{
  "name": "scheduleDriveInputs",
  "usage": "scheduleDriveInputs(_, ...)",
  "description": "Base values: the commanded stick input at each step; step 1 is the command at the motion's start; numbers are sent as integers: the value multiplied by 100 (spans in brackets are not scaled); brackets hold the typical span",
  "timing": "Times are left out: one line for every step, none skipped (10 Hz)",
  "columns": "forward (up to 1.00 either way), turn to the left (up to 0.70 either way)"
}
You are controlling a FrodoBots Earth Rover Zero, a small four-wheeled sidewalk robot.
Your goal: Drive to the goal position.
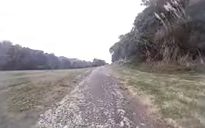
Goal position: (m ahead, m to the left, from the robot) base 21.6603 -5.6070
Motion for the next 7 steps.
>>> scheduleDriveInputs(45, 0)
scheduleDriveInputs(45, 0)
scheduleDriveInputs(45, 0)
scheduleDriveInputs(45, 0)
scheduleDriveInputs(45, 0)
scheduleDriveInputs(45, 0)
scheduleDriveInputs(45, 0)
